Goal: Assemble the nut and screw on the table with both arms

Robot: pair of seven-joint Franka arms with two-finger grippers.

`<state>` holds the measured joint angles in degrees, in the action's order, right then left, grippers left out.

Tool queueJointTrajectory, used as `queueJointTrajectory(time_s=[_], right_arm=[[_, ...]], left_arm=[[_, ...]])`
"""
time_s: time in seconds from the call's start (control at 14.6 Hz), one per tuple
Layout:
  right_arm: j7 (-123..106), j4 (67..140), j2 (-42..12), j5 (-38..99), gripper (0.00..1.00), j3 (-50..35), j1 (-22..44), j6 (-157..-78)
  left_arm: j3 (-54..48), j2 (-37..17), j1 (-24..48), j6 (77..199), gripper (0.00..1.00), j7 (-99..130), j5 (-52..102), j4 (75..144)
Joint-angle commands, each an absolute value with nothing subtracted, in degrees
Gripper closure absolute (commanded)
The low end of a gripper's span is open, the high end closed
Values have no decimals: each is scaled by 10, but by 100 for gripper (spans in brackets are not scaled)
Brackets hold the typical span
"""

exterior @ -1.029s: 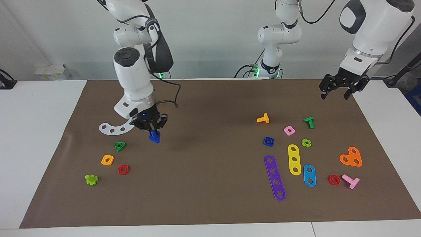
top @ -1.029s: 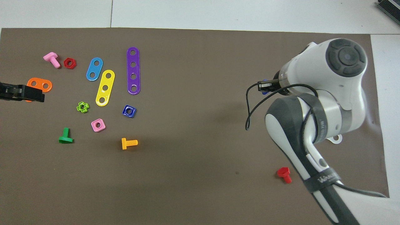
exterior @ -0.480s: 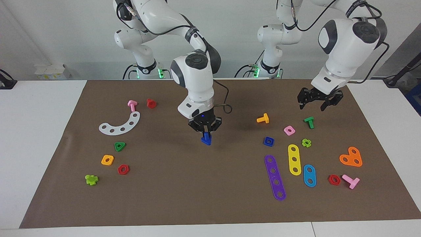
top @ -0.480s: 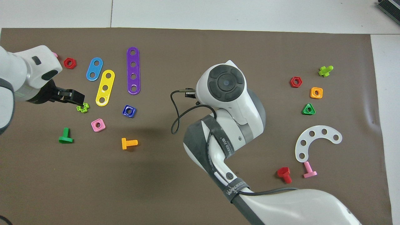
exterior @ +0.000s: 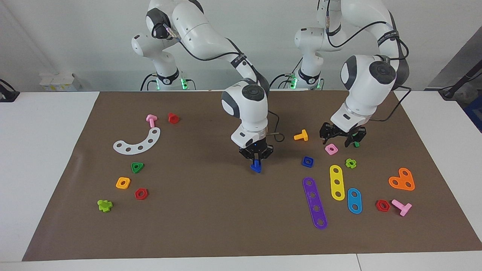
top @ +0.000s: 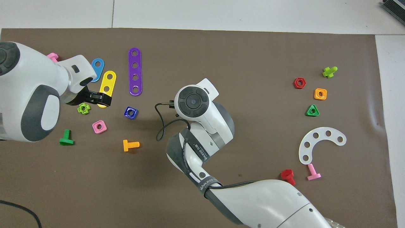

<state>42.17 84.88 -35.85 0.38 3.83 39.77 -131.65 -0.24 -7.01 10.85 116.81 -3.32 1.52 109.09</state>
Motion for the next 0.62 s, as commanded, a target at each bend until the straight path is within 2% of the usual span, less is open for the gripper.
queueJointTrajectory(time_s=[0.0, 0.27, 0.34, 0.41, 0.48, 0.55], right_arm=[[434, 840, -362, -3, 100, 36, 403, -1323], [439, 862, -359, -3, 100, 36, 410, -1325], [439, 869, -358, -3, 72, 36, 411, -1324], [441, 876, -356, -3, 31, 37, 411, -1323], [441, 878, -355, -4, 0, 37, 411, -1321], [441, 876, -353, -5, 0, 39, 412, -1315]], left_arm=[[4, -70, 125, 1200, 13, -34, 26, 1115], [2, -115, 149, 1265, 16, -47, 27, 1125], [1, -125, 149, 1274, 16, -57, 27, 1125], [1, -133, 149, 1279, 16, -86, 28, 1124], [1, -139, 148, 1284, 17, -113, 40, 1123], [2, -148, 147, 1291, 17, -144, 62, 1122]])
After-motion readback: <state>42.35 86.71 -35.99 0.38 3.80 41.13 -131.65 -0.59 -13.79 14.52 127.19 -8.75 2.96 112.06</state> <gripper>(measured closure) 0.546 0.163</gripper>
